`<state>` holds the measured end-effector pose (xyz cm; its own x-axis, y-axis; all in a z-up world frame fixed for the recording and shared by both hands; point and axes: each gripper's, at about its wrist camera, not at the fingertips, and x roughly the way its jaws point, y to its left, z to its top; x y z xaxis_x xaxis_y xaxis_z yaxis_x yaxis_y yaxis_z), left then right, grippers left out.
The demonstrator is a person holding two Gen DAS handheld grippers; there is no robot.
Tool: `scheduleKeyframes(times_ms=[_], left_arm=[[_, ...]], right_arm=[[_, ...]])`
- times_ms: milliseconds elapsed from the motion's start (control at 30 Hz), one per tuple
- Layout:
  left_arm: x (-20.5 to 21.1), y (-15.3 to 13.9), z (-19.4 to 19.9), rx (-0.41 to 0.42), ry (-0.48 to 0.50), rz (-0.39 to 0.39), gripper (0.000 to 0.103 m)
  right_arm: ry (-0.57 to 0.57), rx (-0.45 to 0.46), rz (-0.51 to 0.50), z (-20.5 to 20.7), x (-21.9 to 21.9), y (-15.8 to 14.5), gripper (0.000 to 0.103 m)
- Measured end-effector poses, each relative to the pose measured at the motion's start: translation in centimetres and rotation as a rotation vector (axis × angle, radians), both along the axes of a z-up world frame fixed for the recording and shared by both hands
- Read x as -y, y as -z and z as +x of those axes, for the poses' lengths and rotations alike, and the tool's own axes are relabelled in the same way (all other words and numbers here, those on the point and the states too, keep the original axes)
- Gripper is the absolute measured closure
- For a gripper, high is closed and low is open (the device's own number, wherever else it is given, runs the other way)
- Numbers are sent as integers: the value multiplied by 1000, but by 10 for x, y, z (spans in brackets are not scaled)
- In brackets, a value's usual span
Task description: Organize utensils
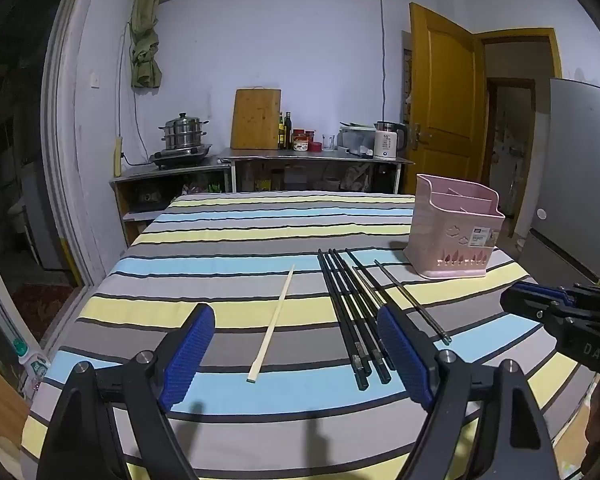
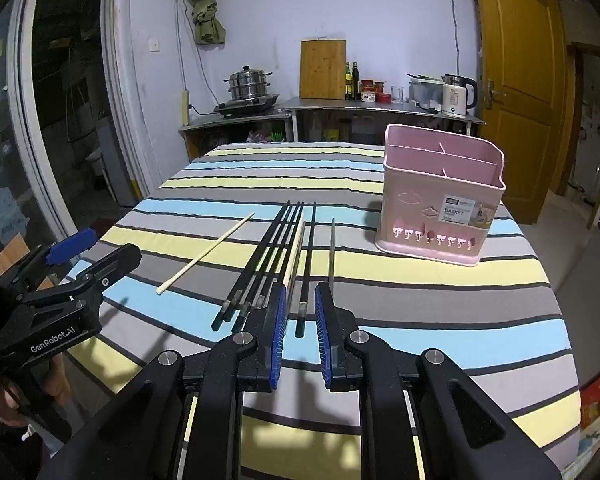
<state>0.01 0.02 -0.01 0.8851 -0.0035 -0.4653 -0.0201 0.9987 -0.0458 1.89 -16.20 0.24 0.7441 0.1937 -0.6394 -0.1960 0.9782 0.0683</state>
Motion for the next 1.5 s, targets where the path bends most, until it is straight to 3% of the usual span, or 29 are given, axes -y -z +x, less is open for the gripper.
scheduleKeyframes(times_ms=[1500], left_arm=[[7,-7,-6,27,33,36,19]], right_arm=[[4,10,4,0,1,-1,88]])
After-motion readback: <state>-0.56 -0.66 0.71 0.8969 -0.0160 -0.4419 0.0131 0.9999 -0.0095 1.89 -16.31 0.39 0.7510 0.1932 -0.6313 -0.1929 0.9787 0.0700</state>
